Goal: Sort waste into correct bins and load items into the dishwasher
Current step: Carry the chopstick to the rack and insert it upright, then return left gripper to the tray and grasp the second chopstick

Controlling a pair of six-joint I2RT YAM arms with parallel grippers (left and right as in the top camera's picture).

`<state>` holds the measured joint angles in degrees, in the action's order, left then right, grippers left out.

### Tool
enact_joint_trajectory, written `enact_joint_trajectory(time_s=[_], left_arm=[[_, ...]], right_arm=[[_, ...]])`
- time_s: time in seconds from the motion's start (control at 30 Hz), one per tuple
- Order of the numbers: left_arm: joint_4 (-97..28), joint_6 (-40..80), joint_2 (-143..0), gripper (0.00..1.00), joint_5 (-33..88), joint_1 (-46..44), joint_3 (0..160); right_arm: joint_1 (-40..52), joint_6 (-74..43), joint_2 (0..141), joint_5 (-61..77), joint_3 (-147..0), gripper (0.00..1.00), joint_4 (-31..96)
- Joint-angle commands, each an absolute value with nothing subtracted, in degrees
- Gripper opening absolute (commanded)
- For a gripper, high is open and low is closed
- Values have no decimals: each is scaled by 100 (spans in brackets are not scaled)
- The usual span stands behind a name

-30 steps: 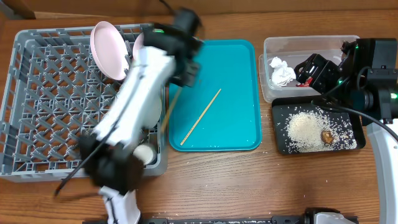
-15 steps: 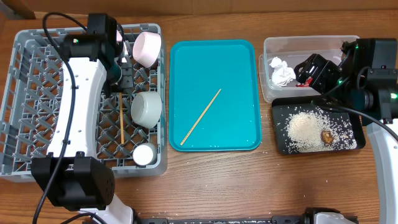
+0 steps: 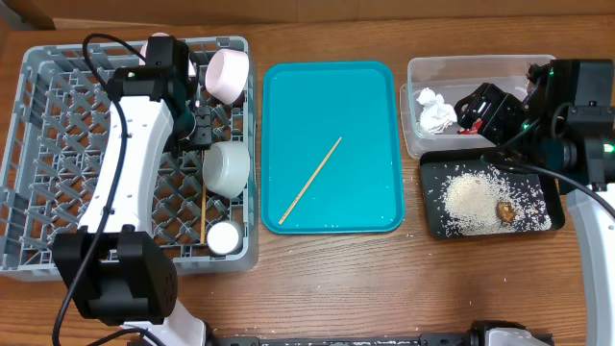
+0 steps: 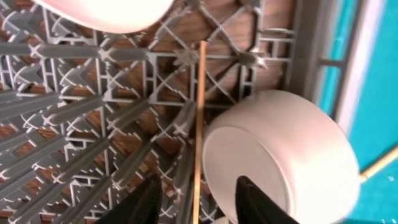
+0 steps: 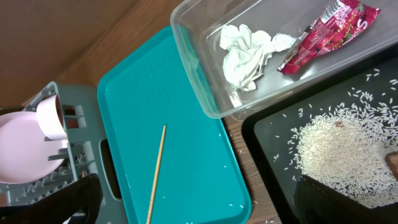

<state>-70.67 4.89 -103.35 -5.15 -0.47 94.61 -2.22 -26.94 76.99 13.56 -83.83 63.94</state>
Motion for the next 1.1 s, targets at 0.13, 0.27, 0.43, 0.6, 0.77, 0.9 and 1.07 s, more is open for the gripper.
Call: enact_joint_trajectory(time_s=[0.13,0.27,0.43,0.6,0.77,0.9,1.07], left_arm=[[-7161,-290,-10326,43,329,-972,10449],[-7030,-974,-10462,48,336,-1750,10335],[-6777,-596,-11015,45,165,-2421,10237],[-6611,305,-11955,42,64,-2829,10237],[-6530,270,-12569,42,47,-2976,10237],[-6528,196,-12731,42,38,-3046,10237],[-6517,128,-12783,42,-62,-3050,10237]], right_arm=[[-233,-2659,7664,1378,-8364,100,6368],[-233,-2659,7664,1378,-8364,100,6368],[-233,-2659,7664,1378,-8364,100,6368],[-233,-2659,7664,1378,-8364,100,6368],[-233,-2659,7664,1378,-8364,100,6368],[-233,-2659,7664,1378,-8364,100,6368],[-233,-2659,7664,1378,-8364,100,6368]])
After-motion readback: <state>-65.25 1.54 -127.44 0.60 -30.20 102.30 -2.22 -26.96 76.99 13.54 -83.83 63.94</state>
